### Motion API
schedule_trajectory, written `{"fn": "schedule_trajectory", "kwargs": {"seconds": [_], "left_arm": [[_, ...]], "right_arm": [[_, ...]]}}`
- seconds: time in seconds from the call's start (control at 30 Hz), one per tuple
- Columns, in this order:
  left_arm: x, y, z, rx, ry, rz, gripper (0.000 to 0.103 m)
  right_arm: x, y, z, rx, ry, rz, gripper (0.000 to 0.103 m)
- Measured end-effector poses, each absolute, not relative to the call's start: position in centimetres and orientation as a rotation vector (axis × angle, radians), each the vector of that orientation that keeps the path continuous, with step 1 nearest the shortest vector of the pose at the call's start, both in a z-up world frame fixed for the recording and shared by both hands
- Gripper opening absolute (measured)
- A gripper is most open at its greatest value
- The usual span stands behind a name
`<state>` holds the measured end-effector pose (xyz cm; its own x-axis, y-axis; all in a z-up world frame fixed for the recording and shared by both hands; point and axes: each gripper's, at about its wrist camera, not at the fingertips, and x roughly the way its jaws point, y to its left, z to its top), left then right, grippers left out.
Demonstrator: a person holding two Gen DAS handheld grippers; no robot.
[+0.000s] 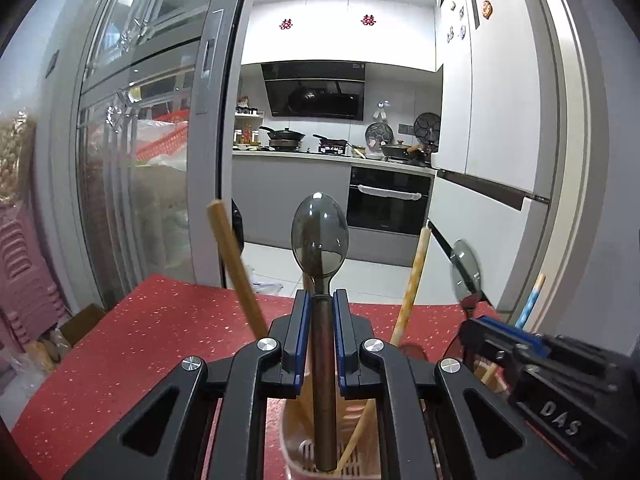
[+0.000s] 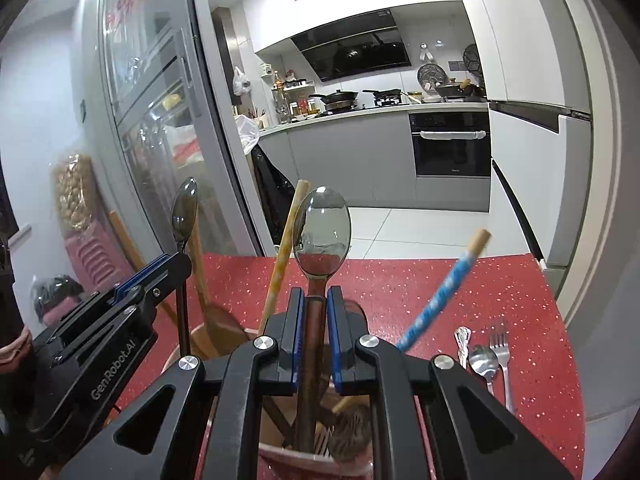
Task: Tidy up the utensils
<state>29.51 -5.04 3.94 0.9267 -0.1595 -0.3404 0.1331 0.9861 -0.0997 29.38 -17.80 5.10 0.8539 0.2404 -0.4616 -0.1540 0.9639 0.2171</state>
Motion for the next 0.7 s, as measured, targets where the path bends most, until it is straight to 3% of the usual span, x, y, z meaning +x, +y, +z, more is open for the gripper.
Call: {"fn": "schedule_trajectory", "kwargs": {"seconds": [0.5, 0.7], "left_arm": [[28.2, -4.6, 2.2, -0.026, 0.506, -0.140, 0.034], [27.6, -4.0, 1.9, -0.040, 0.534, -0.121, 0.035]], "right_arm": [[27.0, -18.0, 3.9, 0.160, 0.601, 0.252, 0.014], [26.0, -18.6, 4.6, 0.188, 0.600, 0.253, 0.038]]}}
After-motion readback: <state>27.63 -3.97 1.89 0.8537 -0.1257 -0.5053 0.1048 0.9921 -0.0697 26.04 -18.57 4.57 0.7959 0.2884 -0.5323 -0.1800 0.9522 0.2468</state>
